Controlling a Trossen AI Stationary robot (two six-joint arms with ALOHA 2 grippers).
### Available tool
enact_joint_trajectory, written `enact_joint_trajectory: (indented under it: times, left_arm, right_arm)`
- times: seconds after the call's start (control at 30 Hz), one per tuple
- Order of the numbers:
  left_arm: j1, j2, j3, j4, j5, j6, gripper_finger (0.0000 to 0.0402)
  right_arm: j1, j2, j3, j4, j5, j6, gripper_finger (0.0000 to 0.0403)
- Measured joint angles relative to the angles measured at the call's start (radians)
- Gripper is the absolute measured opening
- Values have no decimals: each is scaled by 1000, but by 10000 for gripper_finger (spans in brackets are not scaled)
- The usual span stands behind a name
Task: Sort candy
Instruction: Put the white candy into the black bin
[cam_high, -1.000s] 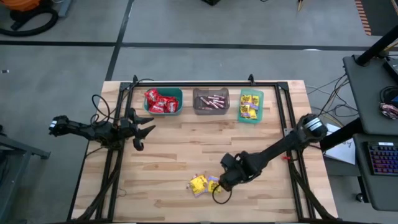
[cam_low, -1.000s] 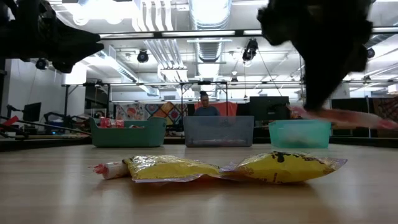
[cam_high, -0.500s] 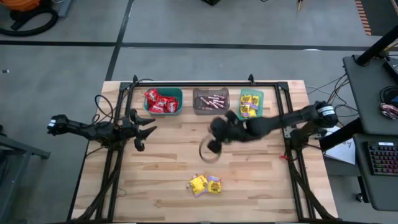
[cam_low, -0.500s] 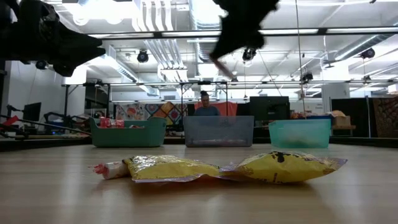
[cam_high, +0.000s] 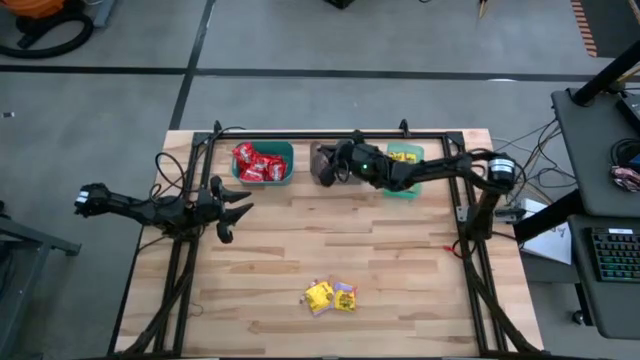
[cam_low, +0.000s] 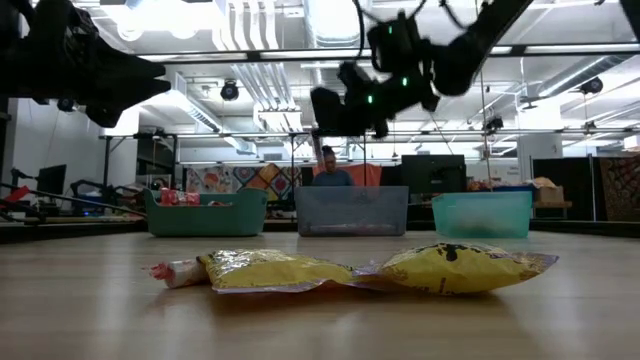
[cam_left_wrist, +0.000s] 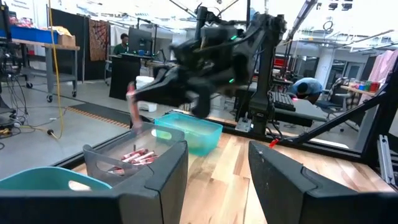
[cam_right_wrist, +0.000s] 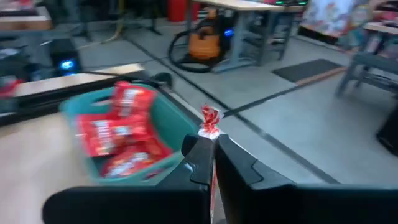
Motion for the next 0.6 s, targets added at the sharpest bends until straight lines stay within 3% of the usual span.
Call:
enact_joint_trajectory:
  times: [0.17,0.3,0.6]
  left_arm:
    - [0,0,0,0,-1,-10,153]
    - [0,0,0,0,-1,-27,153]
    - [0,0,0,0,-1,-91,153]
  right_arm:
    - [-62,63,-11,25,-122,87,9]
    - [-72,93,0,11,-133,109,24]
    - [-74,93,4,-21,-135,111,112]
